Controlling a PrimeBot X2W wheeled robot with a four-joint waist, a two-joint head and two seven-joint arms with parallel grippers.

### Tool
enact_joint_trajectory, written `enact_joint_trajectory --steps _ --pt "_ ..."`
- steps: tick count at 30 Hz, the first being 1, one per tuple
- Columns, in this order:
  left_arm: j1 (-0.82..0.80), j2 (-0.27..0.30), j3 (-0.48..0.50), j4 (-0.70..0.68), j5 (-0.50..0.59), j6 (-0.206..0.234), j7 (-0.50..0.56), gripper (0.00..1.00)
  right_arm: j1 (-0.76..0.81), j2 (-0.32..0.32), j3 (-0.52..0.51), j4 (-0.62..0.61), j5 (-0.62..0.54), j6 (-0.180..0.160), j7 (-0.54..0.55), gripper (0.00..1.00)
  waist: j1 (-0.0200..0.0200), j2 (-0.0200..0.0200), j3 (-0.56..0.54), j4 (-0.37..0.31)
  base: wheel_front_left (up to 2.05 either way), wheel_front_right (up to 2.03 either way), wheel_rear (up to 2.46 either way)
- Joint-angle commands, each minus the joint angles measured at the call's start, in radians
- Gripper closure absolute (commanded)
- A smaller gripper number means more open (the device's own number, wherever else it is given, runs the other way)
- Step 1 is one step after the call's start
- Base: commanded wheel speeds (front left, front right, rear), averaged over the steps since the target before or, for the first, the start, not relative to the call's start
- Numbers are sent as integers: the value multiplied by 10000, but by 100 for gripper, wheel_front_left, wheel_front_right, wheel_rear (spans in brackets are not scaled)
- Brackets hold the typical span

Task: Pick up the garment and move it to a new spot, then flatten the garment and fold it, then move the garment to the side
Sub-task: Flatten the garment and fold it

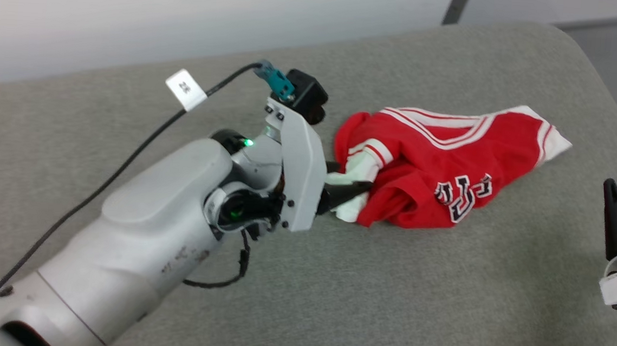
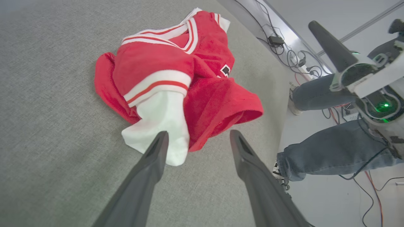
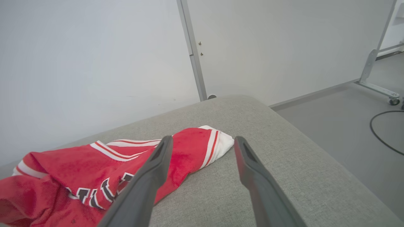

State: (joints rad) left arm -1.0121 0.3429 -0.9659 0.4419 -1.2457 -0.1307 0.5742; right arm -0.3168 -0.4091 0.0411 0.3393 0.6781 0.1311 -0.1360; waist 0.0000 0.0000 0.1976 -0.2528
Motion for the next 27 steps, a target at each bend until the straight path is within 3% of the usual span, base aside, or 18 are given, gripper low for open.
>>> enact_joint_trajectory --steps 1,13,14,15,17,22,27 --pt "-275 31 -277 352 76 9 -170 0 223 362 -367 -512 -384 -6 321 0 0 0 534 -600 0 0 0" --pt "-866 226 -1426 1862 -314 9 -956 0 859 1921 -1315 -2864 -1804 -6 1906 0 0 0 814 -1023 0 0 0" --pt "-852 230 -1490 1923 -461 9 -972 44 892 1991 -1370 -2991 -1850 -6 1991 0 0 0 825 -999 0 0 0" --pt "-860 221 -1517 1952 -560 9 -1030 71 931 2063 -1439 -3106 -1908 -6 2064 0 0 0 828 -962 0 0 0" --pt "-981 257 -1625 1989 -665 9 -1209 100 986 2172 -1550 -3265 -2011 -6 2185 0 0 0 813 -840 0 0 0" --pt "-1272 453 -1768 2060 -828 9 -1922 100 1080 2247 -1792 -3526 -2139 -6 2421 0 0 0 601 -344 0 0 0" --pt "-1730 1126 -1966 1900 -771 9 -2712 100 1301 2213 -1872 -3716 -2100 -6 2628 0 0 0 285 282 0 0 0"
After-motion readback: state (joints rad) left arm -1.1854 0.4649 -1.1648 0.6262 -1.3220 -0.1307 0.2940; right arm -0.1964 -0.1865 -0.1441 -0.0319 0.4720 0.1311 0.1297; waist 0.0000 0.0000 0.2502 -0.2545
